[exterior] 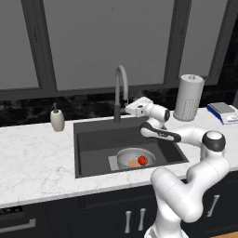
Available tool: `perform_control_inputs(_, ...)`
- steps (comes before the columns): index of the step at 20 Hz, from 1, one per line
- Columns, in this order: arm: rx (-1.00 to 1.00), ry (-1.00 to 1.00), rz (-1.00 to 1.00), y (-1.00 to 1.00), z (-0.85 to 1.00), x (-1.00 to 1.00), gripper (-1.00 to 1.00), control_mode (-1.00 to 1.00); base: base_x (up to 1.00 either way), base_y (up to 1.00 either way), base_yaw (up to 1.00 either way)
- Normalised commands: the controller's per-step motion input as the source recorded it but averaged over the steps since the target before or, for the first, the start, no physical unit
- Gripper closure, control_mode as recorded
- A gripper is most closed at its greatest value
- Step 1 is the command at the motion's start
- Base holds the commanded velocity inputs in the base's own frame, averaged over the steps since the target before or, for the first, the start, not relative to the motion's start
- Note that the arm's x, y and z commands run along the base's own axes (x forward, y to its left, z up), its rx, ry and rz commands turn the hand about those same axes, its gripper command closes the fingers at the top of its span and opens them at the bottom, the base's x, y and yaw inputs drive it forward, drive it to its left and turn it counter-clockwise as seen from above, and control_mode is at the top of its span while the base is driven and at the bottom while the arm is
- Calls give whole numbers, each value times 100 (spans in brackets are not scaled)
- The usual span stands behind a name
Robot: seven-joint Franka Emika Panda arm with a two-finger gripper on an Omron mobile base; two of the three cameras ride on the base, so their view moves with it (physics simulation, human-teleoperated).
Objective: Put the colander in the sink, put the peach, apple in the colander, and turn on the sink faucet and pour water over the colander.
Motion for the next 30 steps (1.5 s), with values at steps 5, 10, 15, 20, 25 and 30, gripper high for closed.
perform_control_inputs(5, 0, 1, 0, -7, -10, 36, -100, -100, 0, 0, 0)
perform_control_inputs(10, 0, 1, 0, -16, -5, 34, -100, -100, 0, 0, 0)
perform_control_inputs(15, 0, 1, 0, -27, -5, 30, -100, -100, 0, 0, 0)
perform_control_inputs(20, 0, 0, 0, -21, -16, 14, -100, -100, 0, 0, 0)
perform_control_inputs(25, 0, 0, 0, -6, -26, 2, -100, -100, 0, 0, 0)
perform_control_inputs(30, 0, 0, 0, 0, -19, 11, -100, -100, 0, 0, 0)
